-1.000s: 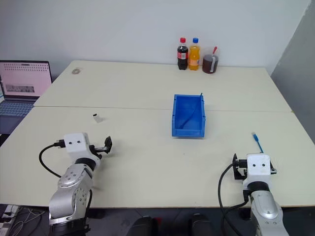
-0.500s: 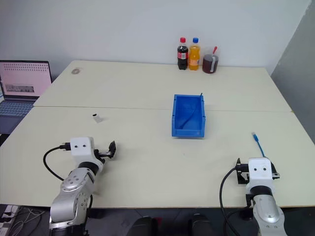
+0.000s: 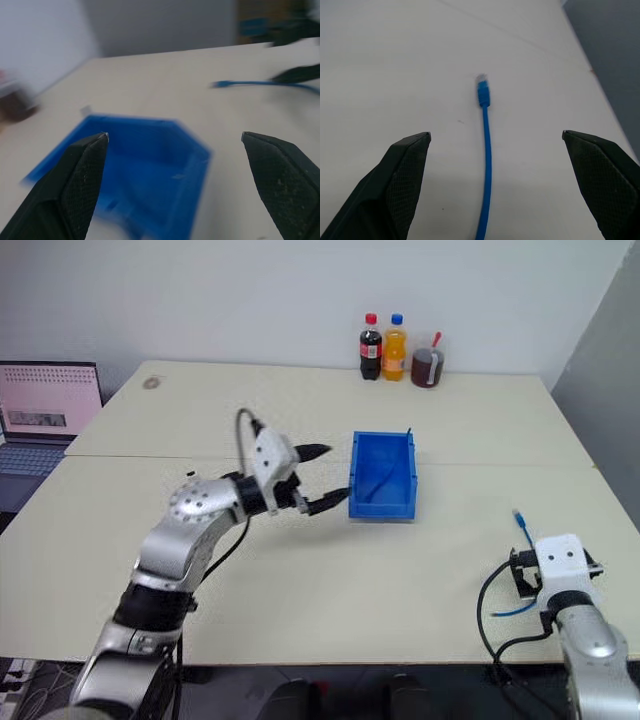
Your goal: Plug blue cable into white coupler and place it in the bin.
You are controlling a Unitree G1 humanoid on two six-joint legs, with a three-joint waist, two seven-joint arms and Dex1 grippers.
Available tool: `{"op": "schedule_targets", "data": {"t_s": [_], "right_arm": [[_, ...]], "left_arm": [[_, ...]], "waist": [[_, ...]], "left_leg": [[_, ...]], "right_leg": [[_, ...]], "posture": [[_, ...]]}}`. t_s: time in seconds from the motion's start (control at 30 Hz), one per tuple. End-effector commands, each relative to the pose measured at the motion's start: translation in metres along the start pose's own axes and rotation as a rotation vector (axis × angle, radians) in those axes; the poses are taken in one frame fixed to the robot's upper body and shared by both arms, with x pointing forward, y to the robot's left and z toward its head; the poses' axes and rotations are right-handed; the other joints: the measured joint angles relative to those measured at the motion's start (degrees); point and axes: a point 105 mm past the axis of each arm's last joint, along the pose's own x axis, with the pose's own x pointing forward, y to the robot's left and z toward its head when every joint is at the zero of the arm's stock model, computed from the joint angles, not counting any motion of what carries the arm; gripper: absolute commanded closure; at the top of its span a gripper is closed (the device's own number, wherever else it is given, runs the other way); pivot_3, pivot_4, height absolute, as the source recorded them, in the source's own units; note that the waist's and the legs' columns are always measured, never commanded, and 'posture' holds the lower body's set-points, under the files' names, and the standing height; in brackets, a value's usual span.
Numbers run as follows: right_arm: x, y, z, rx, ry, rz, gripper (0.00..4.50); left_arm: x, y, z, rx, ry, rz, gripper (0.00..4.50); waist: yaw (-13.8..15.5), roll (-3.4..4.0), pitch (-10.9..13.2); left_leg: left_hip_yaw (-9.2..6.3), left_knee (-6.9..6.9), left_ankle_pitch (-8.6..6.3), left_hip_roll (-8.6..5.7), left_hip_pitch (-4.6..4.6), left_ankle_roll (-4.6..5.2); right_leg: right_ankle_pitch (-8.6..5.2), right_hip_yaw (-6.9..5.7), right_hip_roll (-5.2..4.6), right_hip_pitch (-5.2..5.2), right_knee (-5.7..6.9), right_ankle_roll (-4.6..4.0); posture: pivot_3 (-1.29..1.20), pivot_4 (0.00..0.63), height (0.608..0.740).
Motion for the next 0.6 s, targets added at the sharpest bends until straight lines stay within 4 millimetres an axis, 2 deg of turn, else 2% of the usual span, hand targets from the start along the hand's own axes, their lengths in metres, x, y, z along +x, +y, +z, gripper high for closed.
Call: {"op": "schedule_targets", "data": {"t_s": [0.03,0.17,0.27,0.4,0.47,0.6], "right_arm": [[0.013,-0.006,0.001,0.076,0.017,0.089,0.02],[0.029,-0.008,0.0,0.106,0.048,0.149,0.02],[0.04,-0.014,-0.009,0.134,0.092,0.149,0.02],[0.052,-0.022,-0.02,0.158,0.14,0.152,0.02],[0.056,-0.022,-0.024,0.227,0.154,0.173,0.02],[0.061,-0.021,-0.025,0.26,0.165,0.195,0.83]], "left_arm": [[0.018,-0.012,-0.001,0.0,-0.004,-0.207,0.0],[0.032,-0.013,-0.008,-0.011,0.003,-0.28,0.0],[0.039,-0.012,-0.009,0.002,-0.015,-0.281,0.0],[0.04,-0.011,-0.007,0.001,-0.034,-0.286,0.0],[0.039,-0.011,-0.007,-0.009,-0.039,-0.287,0.0],[0.036,-0.012,-0.006,-0.036,-0.041,-0.289,0.0]], "waist": [[-0.07,0.04,-0.01],[-0.25,0.17,0.1],[-0.2,0.18,0.15],[0.04,0.16,0.17],[-0.04,0.16,0.17],[-0.01,0.15,0.17]], "left_leg": [[0.0,-0.01,0.0,0.01,0.03,0.0],[-0.11,-0.03,0.0,0.09,0.07,0.01],[-0.11,0.0,0.0,0.08,-0.04,0.02],[-0.07,0.08,0.0,0.03,-0.09,0.02],[-0.07,0.12,0.0,0.03,-0.04,0.02],[-0.11,0.14,0.01,0.06,0.07,0.02]], "right_leg": [[0.0,0.01,0.01,0.01,0.02,-0.01],[-0.04,-0.02,0.15,0.03,0.08,-0.06],[-0.04,0.0,0.14,-0.05,0.09,-0.05],[-0.02,0.02,0.08,-0.03,0.06,-0.02],[0.0,0.04,0.08,0.01,0.08,0.01],[0.03,0.0,0.1,0.13,0.1,0.05]], "posture": [[0.0,0.15,0.74],[0.0,0.15,0.74],[0.0,0.15,0.74],[0.0,0.15,0.74],[0.0,0.15,0.74],[0.0,0.15,0.74]]}}
